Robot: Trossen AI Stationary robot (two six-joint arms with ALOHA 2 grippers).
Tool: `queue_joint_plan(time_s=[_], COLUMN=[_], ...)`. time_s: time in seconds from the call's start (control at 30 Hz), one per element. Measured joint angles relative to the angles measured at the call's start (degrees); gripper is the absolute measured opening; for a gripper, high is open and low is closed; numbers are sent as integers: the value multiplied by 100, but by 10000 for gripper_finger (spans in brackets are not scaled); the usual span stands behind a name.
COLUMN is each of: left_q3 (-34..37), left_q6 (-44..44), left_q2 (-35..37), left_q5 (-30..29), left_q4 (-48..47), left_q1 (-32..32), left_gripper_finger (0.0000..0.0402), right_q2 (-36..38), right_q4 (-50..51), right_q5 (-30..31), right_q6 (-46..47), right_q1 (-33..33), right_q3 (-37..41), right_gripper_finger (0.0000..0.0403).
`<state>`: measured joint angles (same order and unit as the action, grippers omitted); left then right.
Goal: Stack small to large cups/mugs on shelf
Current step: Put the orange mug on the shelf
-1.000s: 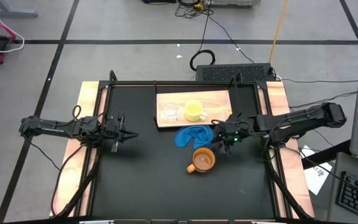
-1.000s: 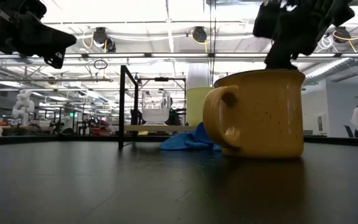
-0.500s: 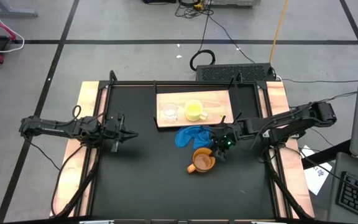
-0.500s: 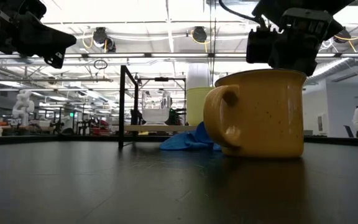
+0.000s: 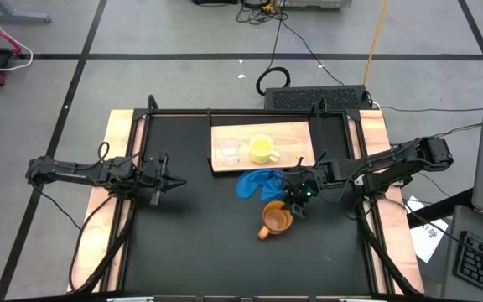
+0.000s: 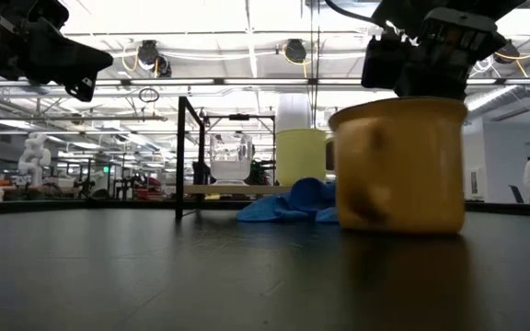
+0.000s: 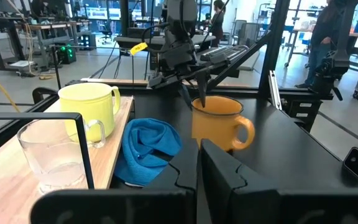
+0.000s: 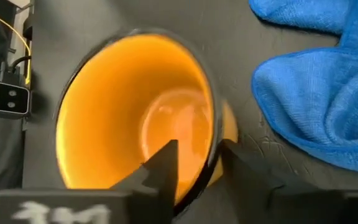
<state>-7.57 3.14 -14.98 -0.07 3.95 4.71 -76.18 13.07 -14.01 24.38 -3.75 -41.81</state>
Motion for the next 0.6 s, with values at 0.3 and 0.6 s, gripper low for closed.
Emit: queue_joint_plan(time_s=[0.3, 0.6], left_q3=[0, 2], left_q6=[27, 128], left_q2=[-1, -2], left_q5=[1, 4], left_q4=[-176, -270], left_q1=[0, -1], left_gripper_finger=[21, 21], right_q2=[0, 41], right_q4=[-154, -203], right_q5=[23, 161], right_q6=[-146, -386], right_q1=[0, -4], right_q3=[4, -3], right_gripper_finger=[11, 9])
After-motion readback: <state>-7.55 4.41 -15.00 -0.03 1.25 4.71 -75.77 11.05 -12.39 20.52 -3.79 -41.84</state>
